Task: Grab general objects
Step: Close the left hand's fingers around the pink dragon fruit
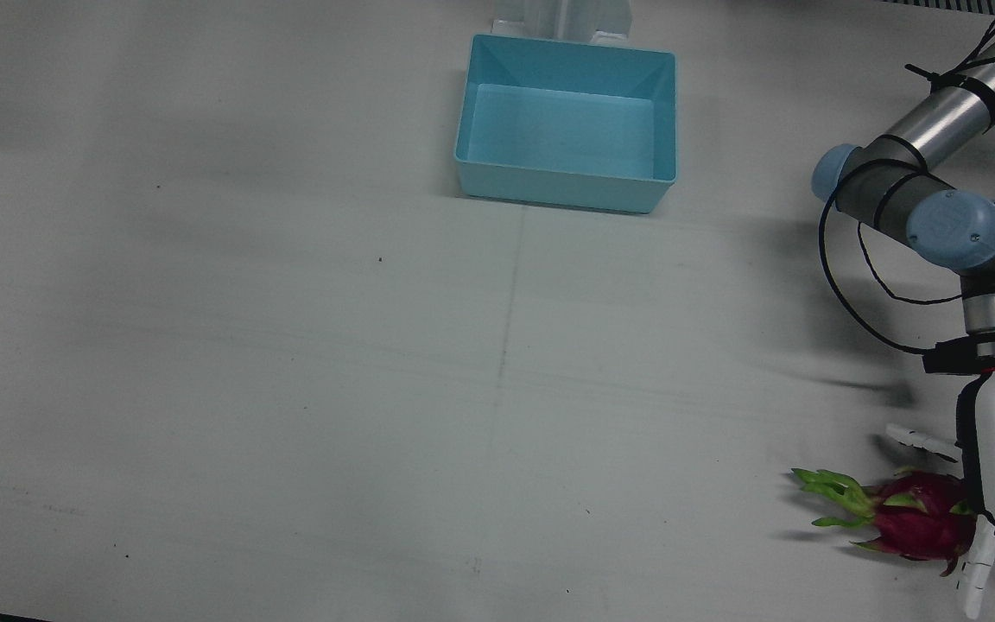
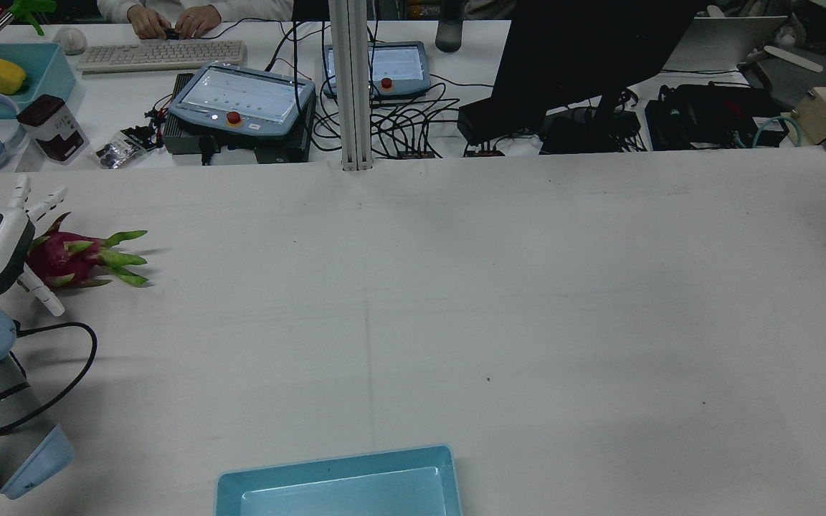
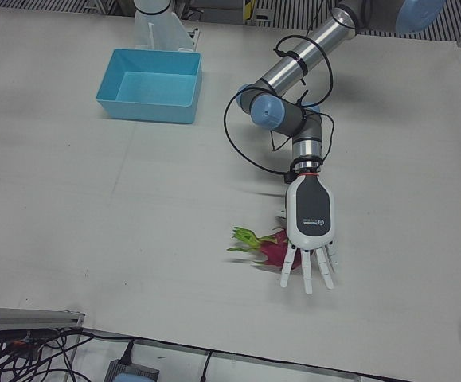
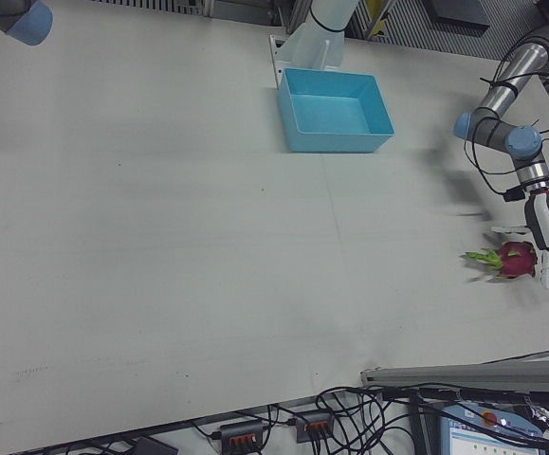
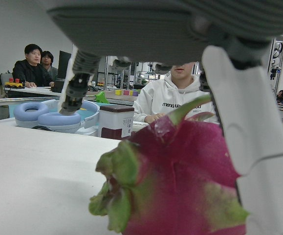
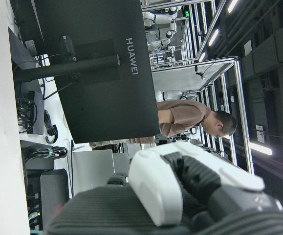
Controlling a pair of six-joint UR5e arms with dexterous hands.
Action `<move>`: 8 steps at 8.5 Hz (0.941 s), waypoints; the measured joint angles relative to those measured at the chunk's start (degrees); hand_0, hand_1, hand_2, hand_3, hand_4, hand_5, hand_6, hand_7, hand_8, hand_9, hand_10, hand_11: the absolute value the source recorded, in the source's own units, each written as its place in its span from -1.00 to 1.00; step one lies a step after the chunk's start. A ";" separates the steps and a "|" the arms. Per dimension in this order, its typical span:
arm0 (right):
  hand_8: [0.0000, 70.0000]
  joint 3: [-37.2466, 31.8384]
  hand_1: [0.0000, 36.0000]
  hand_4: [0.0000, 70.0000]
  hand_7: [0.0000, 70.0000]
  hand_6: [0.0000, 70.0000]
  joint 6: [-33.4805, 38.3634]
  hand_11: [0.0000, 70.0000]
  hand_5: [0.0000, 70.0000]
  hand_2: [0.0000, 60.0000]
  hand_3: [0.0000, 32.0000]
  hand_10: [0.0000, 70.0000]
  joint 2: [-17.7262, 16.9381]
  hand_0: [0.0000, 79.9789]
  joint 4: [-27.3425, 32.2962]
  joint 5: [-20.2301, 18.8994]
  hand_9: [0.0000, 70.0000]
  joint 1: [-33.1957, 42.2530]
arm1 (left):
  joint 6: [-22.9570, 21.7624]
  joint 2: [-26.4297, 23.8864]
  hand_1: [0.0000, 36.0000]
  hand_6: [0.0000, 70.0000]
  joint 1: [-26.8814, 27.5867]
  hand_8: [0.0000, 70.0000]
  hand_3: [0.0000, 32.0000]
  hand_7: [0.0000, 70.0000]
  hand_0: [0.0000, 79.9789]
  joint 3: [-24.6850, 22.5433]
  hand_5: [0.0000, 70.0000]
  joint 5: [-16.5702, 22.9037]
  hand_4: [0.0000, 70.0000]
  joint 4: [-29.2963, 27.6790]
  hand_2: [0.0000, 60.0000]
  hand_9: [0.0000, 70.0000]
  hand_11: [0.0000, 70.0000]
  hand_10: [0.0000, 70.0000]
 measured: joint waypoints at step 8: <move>-1.00 -0.04 -1.00 -1.00 -1.00 -1.00 0.05 -1.00 -1.00 -1.00 -1.00 -1.00 0.00 -1.00 0.03 0.03 -1.00 -0.03 | -0.02 -1.99 0.15 -0.55 2.58 -0.88 -1.00 -0.31 0.29 5.09 1.00 -1.05 -0.91 -1.88 -0.24 -0.89 -0.64 -0.79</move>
